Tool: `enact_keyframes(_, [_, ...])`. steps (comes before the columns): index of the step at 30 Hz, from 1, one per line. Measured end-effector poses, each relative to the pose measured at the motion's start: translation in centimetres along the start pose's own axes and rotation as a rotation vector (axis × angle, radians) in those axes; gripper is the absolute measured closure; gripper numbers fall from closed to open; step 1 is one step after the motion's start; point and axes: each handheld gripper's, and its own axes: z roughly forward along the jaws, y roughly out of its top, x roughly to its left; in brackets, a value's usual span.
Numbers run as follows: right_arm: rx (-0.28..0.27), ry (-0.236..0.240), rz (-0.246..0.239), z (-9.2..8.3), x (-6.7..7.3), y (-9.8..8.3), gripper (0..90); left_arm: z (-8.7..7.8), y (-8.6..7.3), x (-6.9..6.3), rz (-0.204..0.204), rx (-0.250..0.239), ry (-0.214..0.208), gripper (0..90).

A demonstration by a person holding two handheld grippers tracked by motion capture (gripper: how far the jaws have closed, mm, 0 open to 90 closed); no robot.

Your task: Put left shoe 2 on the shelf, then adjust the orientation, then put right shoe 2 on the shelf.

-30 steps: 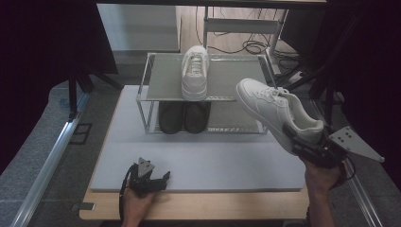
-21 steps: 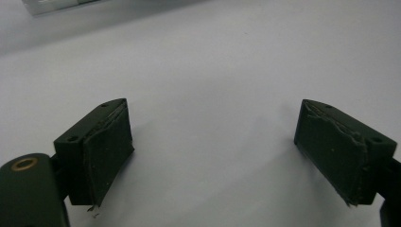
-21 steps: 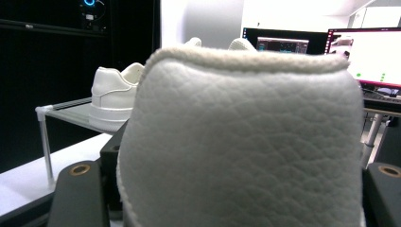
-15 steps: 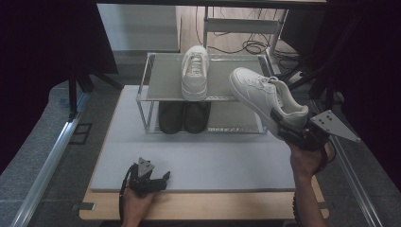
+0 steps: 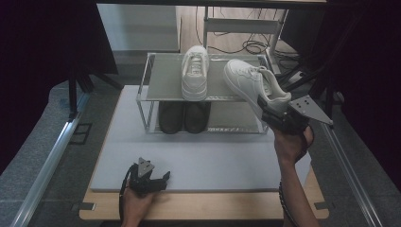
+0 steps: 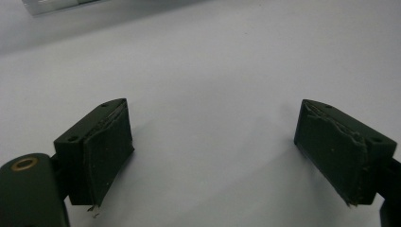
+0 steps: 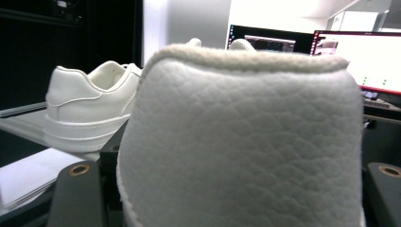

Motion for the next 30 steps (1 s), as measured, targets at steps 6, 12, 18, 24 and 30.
enact_keyframes(6, [0.003,-0.024,-0.006,1.9,0.4,0.0,27.2,0.0,0.0,0.0,0.000,0.000,0.000,11.6])
enact_keyframes(12, [0.011,-0.052,-0.003,3.5,0.7,-0.3,27.1,0.0,0.0,0.0,0.003,0.002,-0.001,11.6])
enact_keyframes(18, [0.014,-0.078,0.001,4.9,1.0,-0.4,27.1,0.0,0.0,0.0,0.002,0.002,0.000,11.7])
enact_keyframes(24, [0.017,-0.084,0.011,6.0,1.7,-0.7,26.9,0.0,0.0,0.0,0.000,0.005,0.000,11.6])
enact_keyframes(30, [0.021,-0.108,0.024,7.3,2.4,-1.0,26.9,0.0,0.0,0.0,0.000,0.002,-0.001,11.6])
